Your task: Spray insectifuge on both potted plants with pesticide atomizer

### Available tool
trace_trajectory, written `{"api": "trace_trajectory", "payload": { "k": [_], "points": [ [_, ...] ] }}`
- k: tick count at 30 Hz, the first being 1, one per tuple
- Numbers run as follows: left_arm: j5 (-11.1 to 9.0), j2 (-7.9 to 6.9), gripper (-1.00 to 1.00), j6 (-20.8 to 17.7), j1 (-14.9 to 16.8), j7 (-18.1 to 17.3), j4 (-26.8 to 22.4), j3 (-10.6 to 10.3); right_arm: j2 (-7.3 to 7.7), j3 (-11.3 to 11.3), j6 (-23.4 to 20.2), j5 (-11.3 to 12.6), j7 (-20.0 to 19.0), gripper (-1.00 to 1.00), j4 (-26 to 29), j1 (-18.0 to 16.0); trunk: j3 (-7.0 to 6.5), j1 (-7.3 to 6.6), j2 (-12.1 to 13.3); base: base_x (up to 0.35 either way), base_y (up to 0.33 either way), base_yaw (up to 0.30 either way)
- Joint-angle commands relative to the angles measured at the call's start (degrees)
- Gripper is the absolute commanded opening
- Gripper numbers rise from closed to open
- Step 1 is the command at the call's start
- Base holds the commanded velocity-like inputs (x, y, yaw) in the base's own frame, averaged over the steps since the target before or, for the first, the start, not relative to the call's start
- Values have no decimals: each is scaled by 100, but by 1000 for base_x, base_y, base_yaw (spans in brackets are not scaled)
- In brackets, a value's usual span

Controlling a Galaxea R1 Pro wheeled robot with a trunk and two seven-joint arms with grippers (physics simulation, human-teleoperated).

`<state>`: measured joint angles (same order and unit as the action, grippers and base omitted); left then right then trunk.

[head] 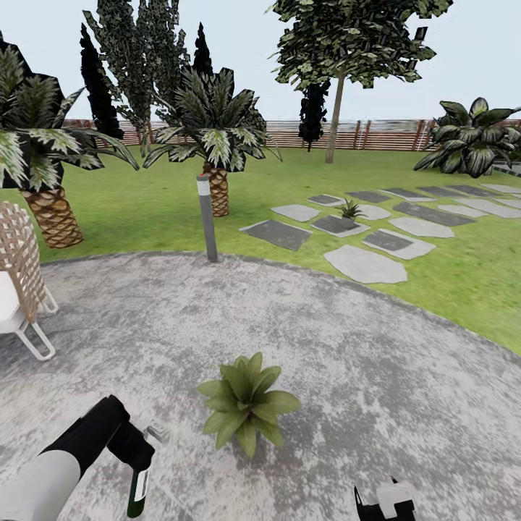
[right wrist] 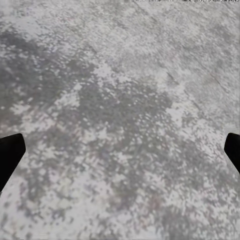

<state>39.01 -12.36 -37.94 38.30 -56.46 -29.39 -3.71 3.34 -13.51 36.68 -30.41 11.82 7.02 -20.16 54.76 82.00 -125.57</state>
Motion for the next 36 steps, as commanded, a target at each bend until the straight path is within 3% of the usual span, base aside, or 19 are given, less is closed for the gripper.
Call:
{"api": "trace_trajectory", "payload": {
  "k": [1,4,10,15,18,19,20,24,36],
  "points": [
    [18,-4,-100,-36,0,-32,-12,-23,-3,-21,14,-61,40,100,-8,-5,5,1,-2,250,77,0],
    [19,-3,-100,-38,-6,-32,-7,-70,-8,-23,14,-62,40,100,-8,-1,5,1,-2,290,106,-33],
    [19,-11,-100,-39,-5,-39,-5,-577,-9,-22,14,-62,40,100,-8,-3,5,1,-2,197,90,-236],
    [20,-21,-100,-39,86,-92,-5,-679,-9,-25,14,-62,40,100,-8,-4,5,1,-2,24,10,-293],
    [21,-57,-100,-39,249,-327,0,-732,-18,-22,14,-62,40,100,-8,-3,5,1,-2,2,1,-179],
    [393,-96,-100,-70,447,-800,28,-946,-42,-21,14,-62,40,100,-2,-2,5,1,-2,0,0,-18],
    [671,-95,-100,-96,514,-1015,46,-981,-43,-21,14,-62,41,100,-2,0,5,1,-2,0,0,-9],
    [1280,-101,-100,-123,556,-1497,35,-1001,-44,-27,14,-62,41,100,-3,-1,5,1,-2,0,0,-3],
    [1381,-108,-100,-119,508,-1514,54,-966,-44,-29,14,-62,41,100,-1,1,5,1,-2,0,0,0]
  ]
}}
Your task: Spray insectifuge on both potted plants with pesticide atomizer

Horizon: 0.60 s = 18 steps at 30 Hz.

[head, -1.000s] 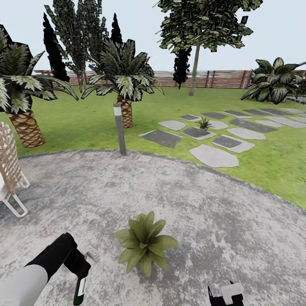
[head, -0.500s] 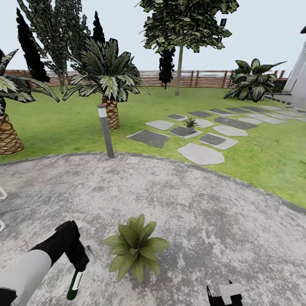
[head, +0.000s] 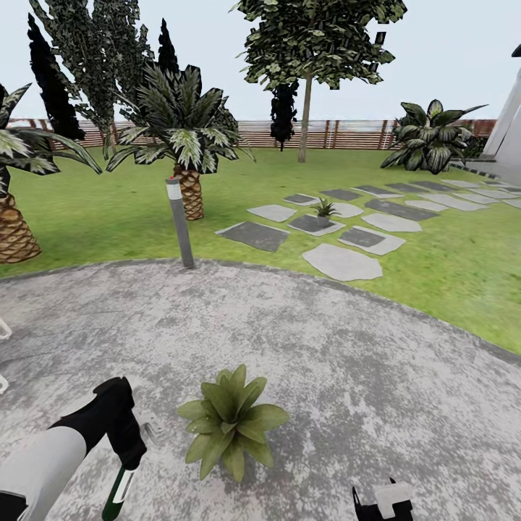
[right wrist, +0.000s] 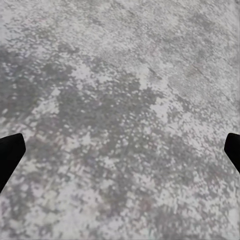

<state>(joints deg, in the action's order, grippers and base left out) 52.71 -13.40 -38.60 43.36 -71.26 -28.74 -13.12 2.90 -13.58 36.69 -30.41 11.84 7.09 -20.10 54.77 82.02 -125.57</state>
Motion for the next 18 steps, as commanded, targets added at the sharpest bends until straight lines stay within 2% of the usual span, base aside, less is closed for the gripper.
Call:
{"api": "trace_trajectory", "payload": {
  "k": [1,8,14,18],
  "points": [
    [11,-4,-100,-54,3,-35,-10,-24,0,-22,14,-61,39,100,-7,-7,5,-1,-2,7,7,0],
    [11,-3,-100,-51,-10,-14,12,-33,6,-16,14,-61,38,100,-11,-7,5,-1,-2,163,152,0],
    [-71,11,-100,-48,-19,496,73,-26,8,-22,14,-61,38,100,-6,-6,5,-1,-2,31,23,0],
    [-134,9,-100,-43,-29,587,360,-10,8,-22,14,-61,38,100,-7,-6,5,-1,-2,0,0,-1]
  ]
}}
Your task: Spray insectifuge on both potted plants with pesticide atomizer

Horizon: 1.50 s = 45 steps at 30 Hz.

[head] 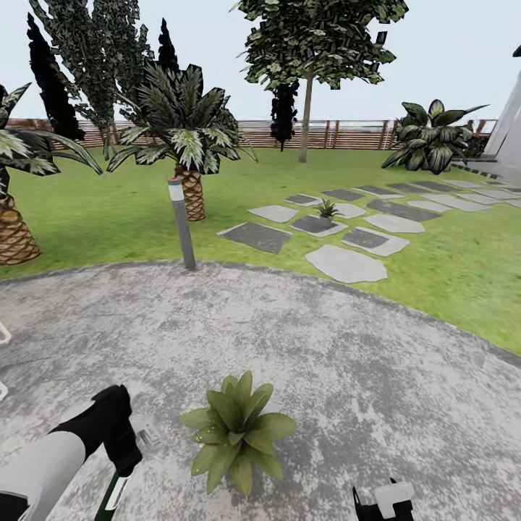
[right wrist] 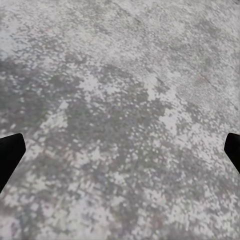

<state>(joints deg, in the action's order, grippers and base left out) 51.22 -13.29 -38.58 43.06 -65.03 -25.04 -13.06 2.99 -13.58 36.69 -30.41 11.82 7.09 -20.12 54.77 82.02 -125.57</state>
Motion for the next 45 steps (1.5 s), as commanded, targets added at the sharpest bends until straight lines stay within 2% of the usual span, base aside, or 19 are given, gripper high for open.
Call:
{"api": "trace_trajectory", "payload": {
  "k": [1,4,5,11,14,16,19,24,35,45],
  "points": [
    [13,-4,-100,-45,1,-15,9,-15,0,-22,14,-61,39,100,-7,-5,5,-1,-2,0,0,-32],
    [9,-1,-100,-45,1,142,37,-13,0,-22,14,-61,39,100,-9,-6,5,-1,-2,0,0,-120],
    [-22,6,-100,-43,1,256,42,-13,0,-22,14,-61,39,100,-11,-5,5,-1,-2,0,0,-217],
    [-261,-6,-100,12,-7,415,47,-6,0,-22,14,-61,39,100,-7,-3,5,-1,-2,0,0,-170],
    [-268,5,-100,16,-8,501,12,157,8,-22,14,-61,39,100,-7,-4,5,-1,-2,47,60,-8],
    [-262,24,-100,17,17,533,-35,374,15,-22,14,-61,39,100,-6,-3,5,-1,-2,15,20,-2],
    [-255,58,-100,-4,73,545,-52,464,17,-22,14,-61,39,100,-6,-2,5,-1,-2,4,5,0],
    [-219,76,-100,-17,133,545,-70,482,17,-22,14,-61,39,100,-6,-5,5,-1,-2,0,0,0],
    [-197,-18,-100,68,-56,729,39,436,17,-22,14,-70,39,100,-15,-4,5,-1,-2,0,0,0],
    [-200,61,-100,52,-117,732,-54,462,17,-20,14,-70,39,100,-15,-2,5,-1,-2,0,0,0]
  ]
}}
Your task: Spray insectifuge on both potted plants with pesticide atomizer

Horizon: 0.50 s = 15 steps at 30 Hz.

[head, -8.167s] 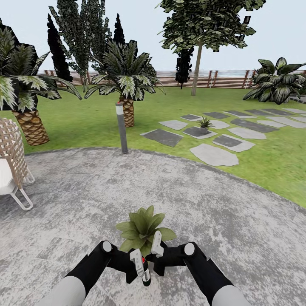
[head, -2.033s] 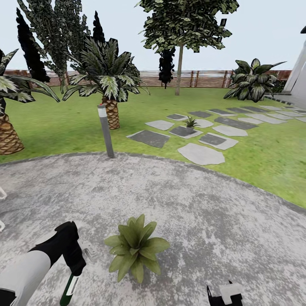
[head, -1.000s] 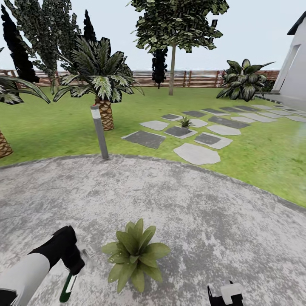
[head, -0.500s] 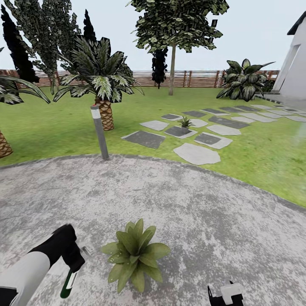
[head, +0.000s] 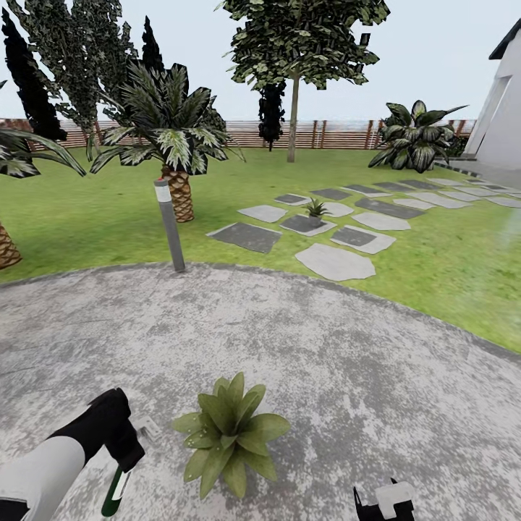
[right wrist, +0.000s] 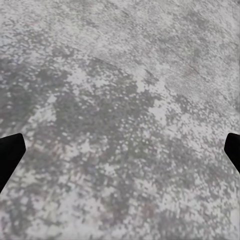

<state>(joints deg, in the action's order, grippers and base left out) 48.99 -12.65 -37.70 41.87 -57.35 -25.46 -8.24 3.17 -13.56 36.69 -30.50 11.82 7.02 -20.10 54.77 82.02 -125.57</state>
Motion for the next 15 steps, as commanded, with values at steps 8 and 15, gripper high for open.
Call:
{"api": "trace_trajectory", "payload": {
  "k": [8,15],
  "points": [
    [23,2,-100,-32,25,-31,-13,-21,0,-16,14,-61,39,100,-8,-2,5,-1,-2,0,0,0],
    [23,-23,-100,-15,-190,-18,92,-11,0,-18,14,-61,39,100,-8,-6,5,-1,-2,168,88,0]
  ]
}}
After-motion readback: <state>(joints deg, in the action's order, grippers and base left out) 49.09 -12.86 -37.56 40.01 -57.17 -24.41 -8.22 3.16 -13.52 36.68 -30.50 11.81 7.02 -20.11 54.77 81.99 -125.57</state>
